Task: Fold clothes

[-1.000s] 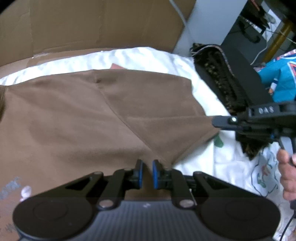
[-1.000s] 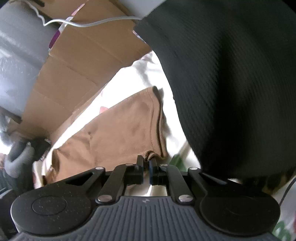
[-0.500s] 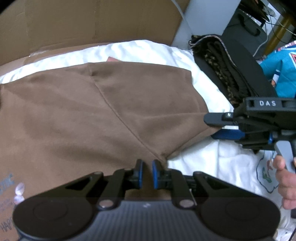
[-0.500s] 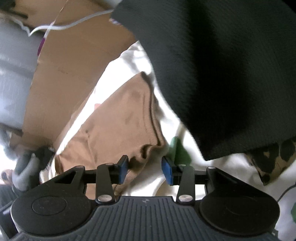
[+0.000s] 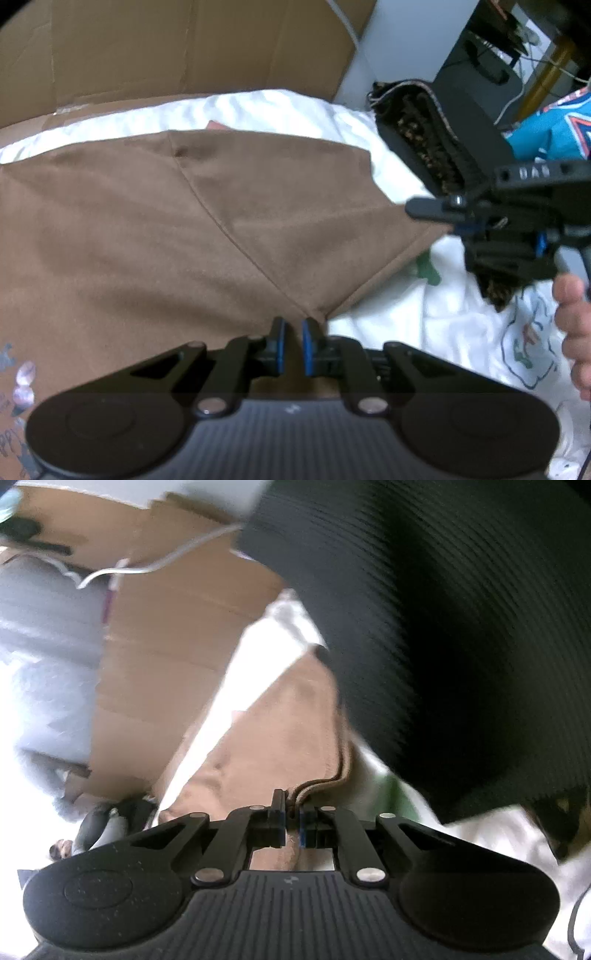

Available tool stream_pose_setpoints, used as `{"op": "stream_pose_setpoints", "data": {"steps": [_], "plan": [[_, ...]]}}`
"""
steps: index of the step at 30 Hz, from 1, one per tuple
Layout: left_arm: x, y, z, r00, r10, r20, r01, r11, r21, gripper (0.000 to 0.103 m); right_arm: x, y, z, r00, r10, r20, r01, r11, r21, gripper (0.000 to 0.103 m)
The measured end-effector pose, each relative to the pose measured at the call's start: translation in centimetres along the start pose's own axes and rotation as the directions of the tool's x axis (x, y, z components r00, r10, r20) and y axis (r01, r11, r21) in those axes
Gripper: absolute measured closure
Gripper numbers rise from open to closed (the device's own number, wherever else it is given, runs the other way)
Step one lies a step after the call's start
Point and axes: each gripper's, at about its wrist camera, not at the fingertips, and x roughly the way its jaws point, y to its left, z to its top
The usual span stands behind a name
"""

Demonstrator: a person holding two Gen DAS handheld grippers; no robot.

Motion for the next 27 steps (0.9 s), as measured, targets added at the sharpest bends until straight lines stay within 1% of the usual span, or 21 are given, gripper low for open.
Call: {"op": "stream_pose_setpoints", "data": {"steps": [5,8,10,12,15,16,18,20,24,27], "plan": [[0.1,0.0,0.1,1.000,-0.009,0.008,0.009,1.000,-0.001,0.094,-0.4,2.6,0.5,1.000,0.023,0.018,-0.022,0.998,-0.061,0.098],[-0.2,0.0,0.0,1.000,-0.012,0.013,0.012,1.000,0.016,0.094,-0.3,3.5,0.1,1.000,0.016,0.018,-0.014,0.995,-0.094,0.098],[-0.6,0.2,-0.2,0.999,-0.031,0.020,0.030,0.999,0.016,0.094,-0.6,3.4,0.1,1.000,0.003,0.022,-0.001,0.994,-0.109,0.098],[-0.8,0.3,-0.4,0.999,-0.051,0.014,0.051,0.999,0.011,0.094,-0.8,3.1,0.3,1.000,-0.002,0.027,0.005,0.995,-0.103,0.098],[-0.6,0.0,-0.4,0.999,-0.043,-0.002,0.043,0.999,0.031,0.094,-1.1,3.2,-0.1,0.999,-0.008,0.032,0.011,0.996,-0.092,0.098],[-0.4,-0.1,-0.4,0.999,-0.041,-0.010,0.041,0.999,0.036,0.094,-0.5,4.0,-0.6,1.000,-0.010,0.029,0.013,0.996,-0.092,0.098],[0.1,-0.1,-0.2,0.999,-0.037,-0.026,0.038,0.999,0.033,0.094,-1.8,3.0,0.2,0.999,-0.014,0.031,0.017,0.996,-0.083,0.098],[0.5,0.1,0.0,0.999,-0.038,-0.036,0.038,0.999,0.018,0.094,-1.8,2.9,0.2,1.000,-0.014,0.026,0.016,0.997,-0.082,0.098],[0.9,0.2,-0.1,0.999,-0.034,-0.035,0.035,0.999,0.016,0.094,-2.0,3.6,-0.2,1.000,0.013,0.011,-0.012,0.995,-0.098,0.098],[0.9,0.2,-0.5,0.999,-0.032,-0.018,0.032,0.999,0.013,0.094,-2.4,4.3,-1.0,0.999,0.046,-0.012,-0.048,0.992,-0.113,0.098]]}}
